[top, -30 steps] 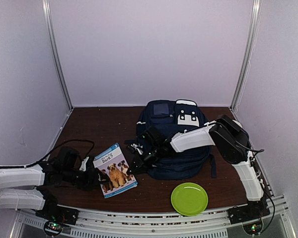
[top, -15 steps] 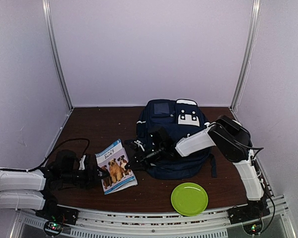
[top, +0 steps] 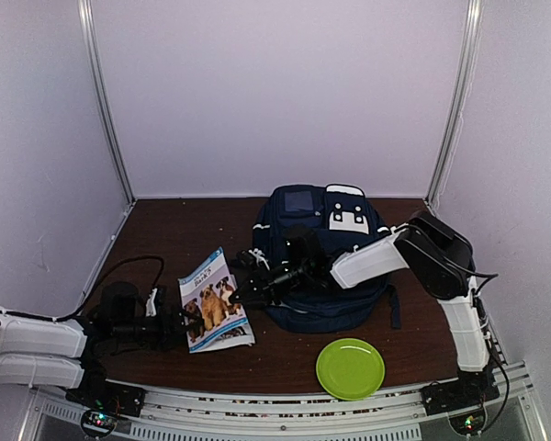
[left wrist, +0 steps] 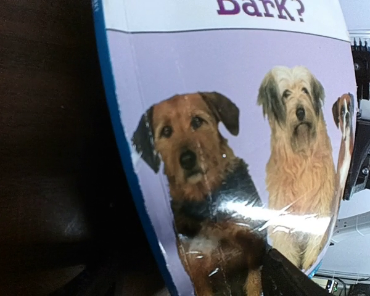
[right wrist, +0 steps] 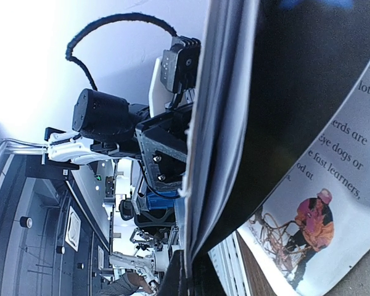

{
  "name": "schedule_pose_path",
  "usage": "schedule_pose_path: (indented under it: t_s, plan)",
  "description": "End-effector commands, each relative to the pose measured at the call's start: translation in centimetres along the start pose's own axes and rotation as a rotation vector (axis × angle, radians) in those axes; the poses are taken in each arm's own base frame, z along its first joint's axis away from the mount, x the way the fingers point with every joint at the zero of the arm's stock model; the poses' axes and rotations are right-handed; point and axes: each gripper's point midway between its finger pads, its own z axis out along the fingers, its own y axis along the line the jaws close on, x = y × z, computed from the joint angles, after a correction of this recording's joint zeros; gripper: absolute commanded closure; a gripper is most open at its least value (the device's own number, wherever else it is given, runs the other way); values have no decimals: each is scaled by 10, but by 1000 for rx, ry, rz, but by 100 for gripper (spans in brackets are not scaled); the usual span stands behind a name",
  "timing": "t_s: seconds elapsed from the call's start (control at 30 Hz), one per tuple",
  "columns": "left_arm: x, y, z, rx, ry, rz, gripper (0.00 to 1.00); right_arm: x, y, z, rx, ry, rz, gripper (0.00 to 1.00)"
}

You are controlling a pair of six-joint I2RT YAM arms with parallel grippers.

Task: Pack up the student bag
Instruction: Pass from the right arm to the left

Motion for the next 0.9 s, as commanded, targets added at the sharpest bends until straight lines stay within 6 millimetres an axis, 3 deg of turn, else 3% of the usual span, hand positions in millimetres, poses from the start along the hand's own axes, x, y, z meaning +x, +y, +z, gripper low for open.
schedule_pose_path:
  t_s: [0.0,0.23,0.43,0.47,0.53,0.67,0.73,0.8,0.87]
  plan:
    - [-1,-14,1,78,-3,-2,21,-1,10,-5,-19,6,-56,100]
    - [-10,-45,-1,207,-17,15,34,0,-12,1,15,19,-25,100]
    - [-11,-52,-2,238,-19,-13,54,6,-44,1,124,47,-14,100]
    - [-12,-53,-3,239,-22,-14,60,8,-52,0,159,53,-17,100]
    - [-13,-52,-4,238,-31,-15,81,12,-63,-1,218,69,-30,99]
    - [-18,-56,-7,230,-54,1,99,14,-72,-7,350,90,-86,79]
    - [-20,-62,-9,218,-51,42,100,17,-74,-17,429,110,-108,63]
    - [-24,-75,-13,196,-42,127,100,15,-62,-32,506,132,-226,52]
    - [-29,-92,-22,168,-34,241,100,11,-37,-56,610,152,-423,43]
